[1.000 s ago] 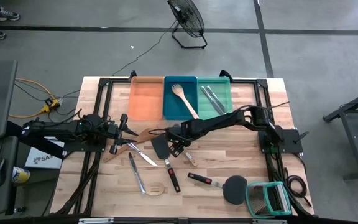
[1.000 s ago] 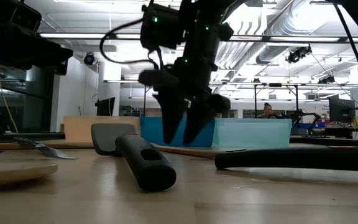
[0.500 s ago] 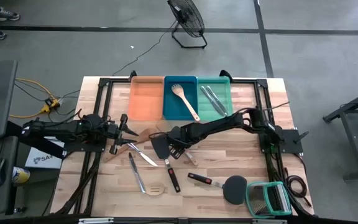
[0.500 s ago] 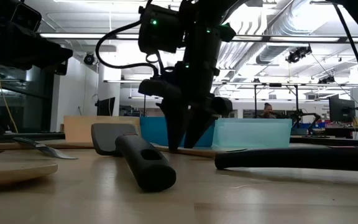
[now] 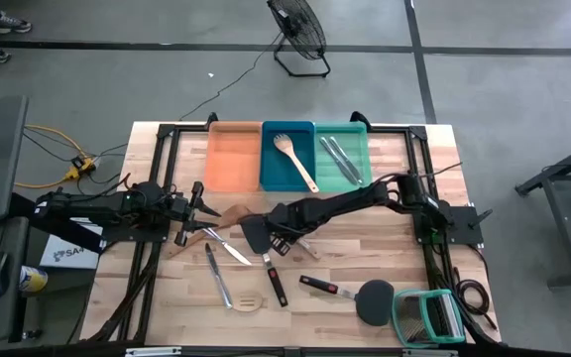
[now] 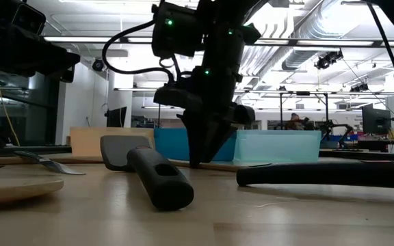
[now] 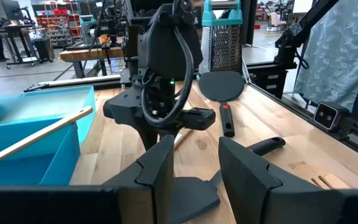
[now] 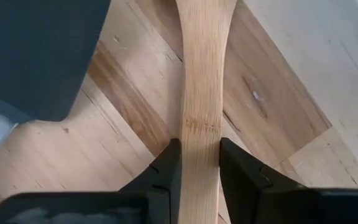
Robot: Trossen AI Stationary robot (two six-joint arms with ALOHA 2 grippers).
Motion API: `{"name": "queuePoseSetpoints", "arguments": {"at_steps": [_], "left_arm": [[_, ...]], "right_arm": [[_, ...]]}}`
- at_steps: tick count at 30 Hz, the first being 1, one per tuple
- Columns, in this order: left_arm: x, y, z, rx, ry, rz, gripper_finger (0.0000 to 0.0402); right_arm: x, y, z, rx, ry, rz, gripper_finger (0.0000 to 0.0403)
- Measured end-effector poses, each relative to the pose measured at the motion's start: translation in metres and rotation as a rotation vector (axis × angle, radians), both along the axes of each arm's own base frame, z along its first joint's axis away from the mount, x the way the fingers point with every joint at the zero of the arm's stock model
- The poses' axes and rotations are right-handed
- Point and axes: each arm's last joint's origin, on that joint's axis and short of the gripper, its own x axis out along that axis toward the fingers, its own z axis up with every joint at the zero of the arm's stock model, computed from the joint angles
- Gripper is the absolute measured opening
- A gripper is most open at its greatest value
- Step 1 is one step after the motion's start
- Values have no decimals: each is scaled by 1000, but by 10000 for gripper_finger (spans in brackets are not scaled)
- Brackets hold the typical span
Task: Pick & Place Kitchen Items
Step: Put the brown wooden spatula into the blue bin
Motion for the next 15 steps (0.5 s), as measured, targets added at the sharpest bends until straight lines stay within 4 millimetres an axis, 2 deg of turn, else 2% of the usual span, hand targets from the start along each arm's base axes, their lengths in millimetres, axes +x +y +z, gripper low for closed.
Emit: {"name": "queuePoseSetpoints", "arguments": {"at_steps": [6,15], "left_arm": [[0,0,0,0,0,0,125],[0,0,0,0,0,0,125]], "right_arm": [[-3,-8,11,21,-4,-22,74],[-12,-14,34,38,6,-36,2]]}}
